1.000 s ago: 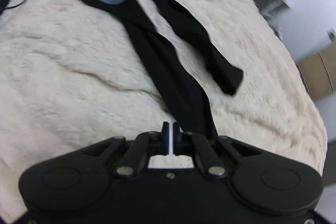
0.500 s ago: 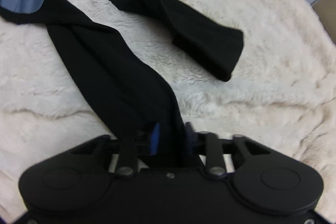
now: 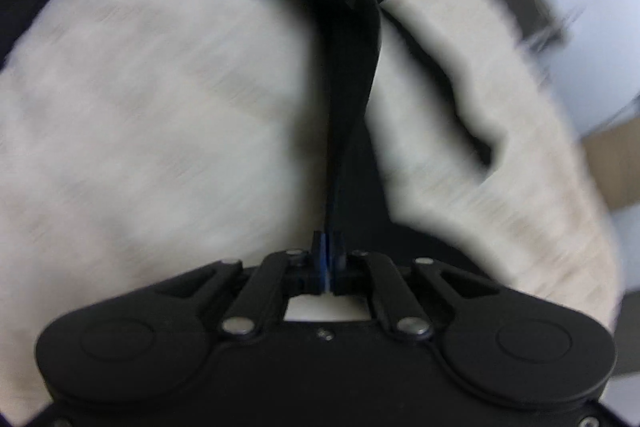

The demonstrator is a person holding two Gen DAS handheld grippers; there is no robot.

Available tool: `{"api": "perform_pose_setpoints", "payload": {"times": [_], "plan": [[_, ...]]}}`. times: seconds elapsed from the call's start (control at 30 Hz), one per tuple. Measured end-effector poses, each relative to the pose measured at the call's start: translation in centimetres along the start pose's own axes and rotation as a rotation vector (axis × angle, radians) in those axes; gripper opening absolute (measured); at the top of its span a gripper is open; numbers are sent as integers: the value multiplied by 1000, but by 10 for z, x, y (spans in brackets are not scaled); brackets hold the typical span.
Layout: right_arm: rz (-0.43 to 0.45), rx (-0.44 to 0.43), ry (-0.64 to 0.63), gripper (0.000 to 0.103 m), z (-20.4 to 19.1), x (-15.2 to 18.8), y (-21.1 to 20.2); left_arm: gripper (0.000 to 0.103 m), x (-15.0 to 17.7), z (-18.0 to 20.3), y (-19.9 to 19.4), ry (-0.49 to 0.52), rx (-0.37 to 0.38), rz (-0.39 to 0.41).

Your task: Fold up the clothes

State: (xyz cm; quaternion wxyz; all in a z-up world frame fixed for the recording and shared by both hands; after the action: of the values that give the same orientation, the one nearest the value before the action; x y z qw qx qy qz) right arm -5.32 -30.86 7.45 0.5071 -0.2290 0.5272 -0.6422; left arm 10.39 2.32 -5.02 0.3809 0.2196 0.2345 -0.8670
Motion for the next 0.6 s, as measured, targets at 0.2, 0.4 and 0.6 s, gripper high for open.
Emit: {"api": "perform_pose_setpoints", "payload": {"times": [0.2,0.4,0.6], "plan": [[202,142,428,59,66,-7,-40,102,0,0,-6,-9,-3,18],[263,122,1070,67,163,42,-51,102,-2,-6,-8,-42,-9,32],[-47,-131,502,65,165,51,-27,102,-3,-6,-8,-45,-11,29]]}}
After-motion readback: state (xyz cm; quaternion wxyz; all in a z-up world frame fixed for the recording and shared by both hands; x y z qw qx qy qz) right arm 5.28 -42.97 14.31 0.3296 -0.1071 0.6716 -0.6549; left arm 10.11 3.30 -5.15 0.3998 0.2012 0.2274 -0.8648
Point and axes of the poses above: each gripper's, at about its wrist camera, not at the fingertips, and y roughly the way its jaws point, z to its right, x to its underside, the point moved 8 cm from there along y, roughly the way its jaws point, and after that the axes turned 6 degrees about -x, right-handed, at the moved point
